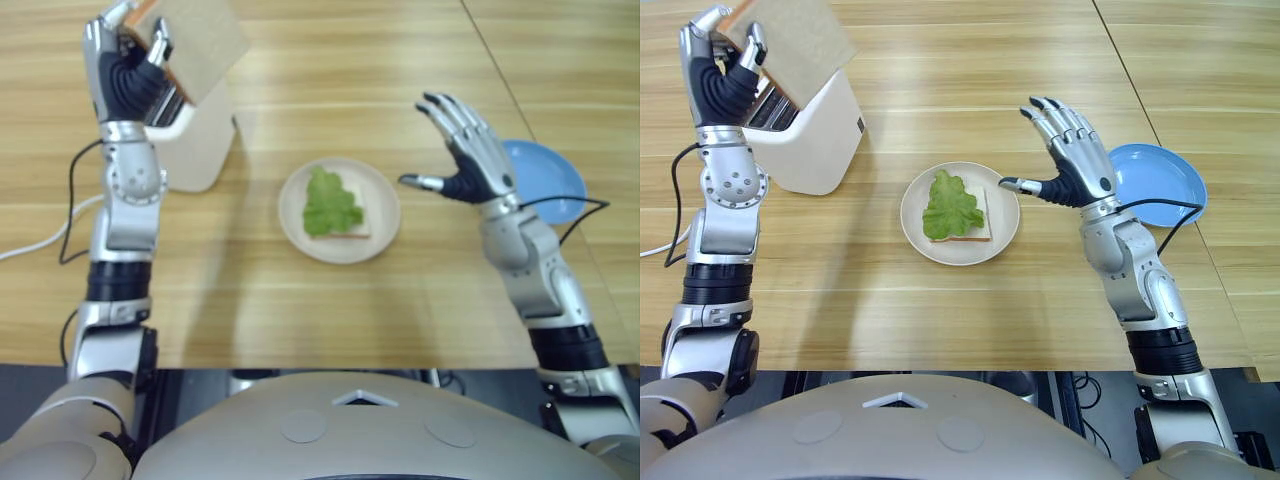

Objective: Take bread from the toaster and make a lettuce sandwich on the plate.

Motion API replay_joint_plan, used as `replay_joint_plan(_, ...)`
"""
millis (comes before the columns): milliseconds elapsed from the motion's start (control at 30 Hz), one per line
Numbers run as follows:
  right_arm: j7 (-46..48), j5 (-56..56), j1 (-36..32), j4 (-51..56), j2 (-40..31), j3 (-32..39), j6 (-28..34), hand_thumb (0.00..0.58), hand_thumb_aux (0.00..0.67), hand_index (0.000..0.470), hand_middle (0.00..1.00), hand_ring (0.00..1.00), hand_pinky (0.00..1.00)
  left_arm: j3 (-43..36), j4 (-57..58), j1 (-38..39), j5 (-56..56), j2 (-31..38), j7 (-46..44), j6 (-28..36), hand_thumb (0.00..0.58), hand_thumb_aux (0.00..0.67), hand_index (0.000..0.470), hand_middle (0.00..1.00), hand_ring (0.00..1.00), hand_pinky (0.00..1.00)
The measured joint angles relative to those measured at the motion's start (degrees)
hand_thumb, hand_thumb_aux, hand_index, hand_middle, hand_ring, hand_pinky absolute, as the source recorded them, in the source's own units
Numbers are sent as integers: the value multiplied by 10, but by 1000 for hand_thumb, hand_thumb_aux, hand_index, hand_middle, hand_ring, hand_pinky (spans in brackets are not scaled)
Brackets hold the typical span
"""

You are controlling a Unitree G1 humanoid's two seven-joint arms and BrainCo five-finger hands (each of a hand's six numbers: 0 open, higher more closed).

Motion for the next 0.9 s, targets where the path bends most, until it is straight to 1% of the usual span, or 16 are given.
replay_joint_plan(33, -1, 13, 0, 7, 3, -6, -3, 0, 0, 0, 0, 0, 0, 0, 1, -1, -39, -8, -33, -1, 580, 670, 460, 1000, 1000, 1000)
replay_joint_plan(67, 0, 44, -3, 20, 9, -14, -10, 0, 0, 0, 0, 0, 0, -3, 8, -2, -103, -25, -95, 1, 580, 670, 460, 1000, 1000, 1000)
replay_joint_plan(133, 4, 85, -6, 34, 19, -29, -19, 0, 0, 0, 0, 0, 0, -13, 25, -5, -160, -42, -160, 10, 580, 670, 460, 1000, 1000, 1000)
replay_joint_plan(167, 10, 124, -9, 46, 27, -41, -28, 0, 0, 0, 0, 0, 0, -25, 50, -10, -192, -47, -212, 21, 580, 670, 460, 1000, 1000, 1000)
replay_joint_plan(200, 12, 142, -11, 52, 29, -49, -31, 0, 0, 0, 0, 0, 0, -28, 64, -13, -204, -53, -234, 27, 580, 670, 460, 1000, 1000, 1000)
replay_joint_plan(233, 18, 173, -13, 62, 30, -62, -39, 0, 0, 0, 0, 0, 0, -35, 91, -19, -224, -60, -275, 41, 580, 670, 460, 1000, 1000, 1000)
replay_joint_plan(333, 28, 225, -21, 81, 30, -96, -48, 0, 0, 0, 0, 0, 0, -65, 159, -33, -231, -72, -340, 67, 580, 670, 460, 1000, 1000, 1000)
replay_joint_plan(367, 35, 247, -24, 91, 30, -107, -53, 0, 0, 0, 0, 0, 0, -80, 206, -47, -228, -84, -366, 74, 580, 670, 460, 1000, 1000, 1000)
replay_joint_plan(500, 52, 271, -30, 108, 36, -114, -63, 0, 0, 0, 0, 0, 0, -119, 327, -84, -208, -118, -417, 73, 580, 670, 460, 1000, 1000, 1000)
replay_joint_plan(667, 69, 266, -29, 117, 52, -94, -67, 0, 0, 0, 0, 0, 0, -117, 451, -142, -182, -133, -422, 43, 580, 670, 460, 1000, 1000, 1000)
replay_joint_plan(767, 72, 258, -29, 120, 55, -87, -69, 0, 0, 0, 0, 0, 0, -114, 498, -165, -171, -140, -416, 27, 580, 670, 460, 1000, 1000, 1000)
replay_joint_plan(900, 73, 237, -30, 130, 58, -66, -70, 0, 0, 0, 0, 0, 0, -117, 541, -172, -150, -154, -412, 11, 580, 670, 460, 1000, 1000, 1000)
